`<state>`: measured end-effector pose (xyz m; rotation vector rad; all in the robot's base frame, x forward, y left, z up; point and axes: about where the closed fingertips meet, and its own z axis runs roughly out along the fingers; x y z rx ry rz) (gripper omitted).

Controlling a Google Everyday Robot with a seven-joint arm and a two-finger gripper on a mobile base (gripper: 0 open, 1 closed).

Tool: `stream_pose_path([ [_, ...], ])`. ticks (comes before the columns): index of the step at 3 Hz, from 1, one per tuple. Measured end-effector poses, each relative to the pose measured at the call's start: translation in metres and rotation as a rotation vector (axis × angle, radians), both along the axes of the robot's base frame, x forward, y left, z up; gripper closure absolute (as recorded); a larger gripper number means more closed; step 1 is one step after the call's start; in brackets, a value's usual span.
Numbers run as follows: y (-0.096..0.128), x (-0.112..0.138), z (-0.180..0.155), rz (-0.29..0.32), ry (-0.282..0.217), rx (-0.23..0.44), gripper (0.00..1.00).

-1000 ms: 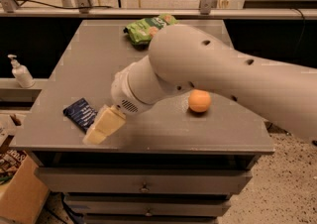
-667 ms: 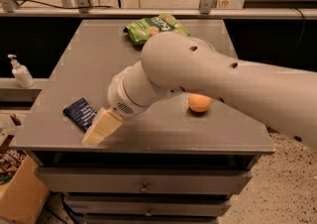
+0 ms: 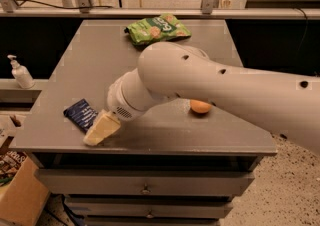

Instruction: Move rxbar blueberry near green rice chip bag

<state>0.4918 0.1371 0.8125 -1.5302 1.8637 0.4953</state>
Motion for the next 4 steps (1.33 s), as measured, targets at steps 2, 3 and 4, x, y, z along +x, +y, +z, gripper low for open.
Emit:
stream_pose_path([
  [2, 0.0023, 0.0015, -0.0012, -0.001, 0.000, 0.001, 0.64],
  [3, 0.0023, 0.0015, 0.0003, -0.001, 0.000, 0.001, 0.87],
  [4, 0.0024, 0.0016, 0.0010, -0.001, 0.000, 0.001, 1.00],
])
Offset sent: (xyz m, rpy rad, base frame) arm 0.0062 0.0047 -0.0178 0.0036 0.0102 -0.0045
